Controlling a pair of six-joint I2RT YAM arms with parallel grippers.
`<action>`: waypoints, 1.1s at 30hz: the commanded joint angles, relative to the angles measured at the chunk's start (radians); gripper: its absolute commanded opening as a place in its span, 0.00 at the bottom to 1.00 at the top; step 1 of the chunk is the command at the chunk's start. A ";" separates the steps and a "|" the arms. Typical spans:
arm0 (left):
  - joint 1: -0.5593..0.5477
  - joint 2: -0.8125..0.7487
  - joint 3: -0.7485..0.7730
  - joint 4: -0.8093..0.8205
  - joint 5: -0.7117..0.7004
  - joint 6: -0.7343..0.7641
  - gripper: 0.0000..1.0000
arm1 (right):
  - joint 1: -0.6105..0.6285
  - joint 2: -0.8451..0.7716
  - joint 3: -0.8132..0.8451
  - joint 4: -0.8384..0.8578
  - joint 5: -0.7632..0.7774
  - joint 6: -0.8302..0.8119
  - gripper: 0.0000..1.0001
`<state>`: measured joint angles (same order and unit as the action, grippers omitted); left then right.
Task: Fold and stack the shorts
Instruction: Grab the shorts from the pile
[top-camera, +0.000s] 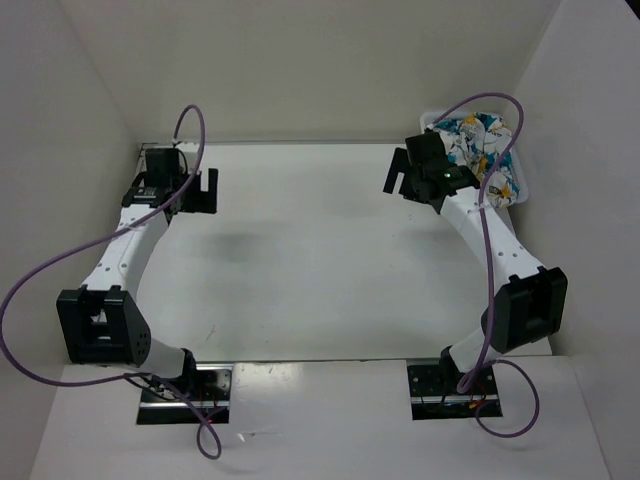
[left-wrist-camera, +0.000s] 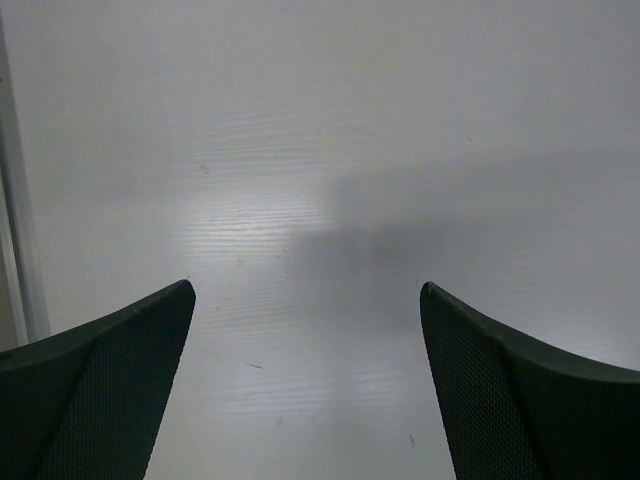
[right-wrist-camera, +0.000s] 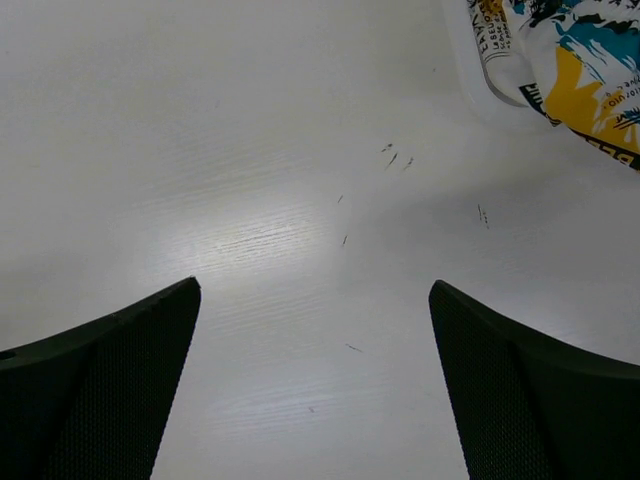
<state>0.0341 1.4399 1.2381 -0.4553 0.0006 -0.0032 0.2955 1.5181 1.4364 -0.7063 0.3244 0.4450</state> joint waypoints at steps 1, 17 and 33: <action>-0.066 -0.030 0.087 -0.049 -0.042 0.003 1.00 | 0.028 -0.028 -0.021 0.070 0.055 -0.003 1.00; -0.413 0.020 0.277 -0.085 -0.467 0.003 1.00 | 0.056 -0.156 -0.065 0.235 0.205 0.021 0.86; -0.435 0.042 0.301 -0.157 -0.310 0.003 1.00 | -0.436 0.566 0.627 0.039 -0.191 0.164 0.99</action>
<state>-0.3962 1.4891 1.5059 -0.6014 -0.3294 -0.0029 -0.1226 1.9621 1.8877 -0.6132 0.2073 0.5953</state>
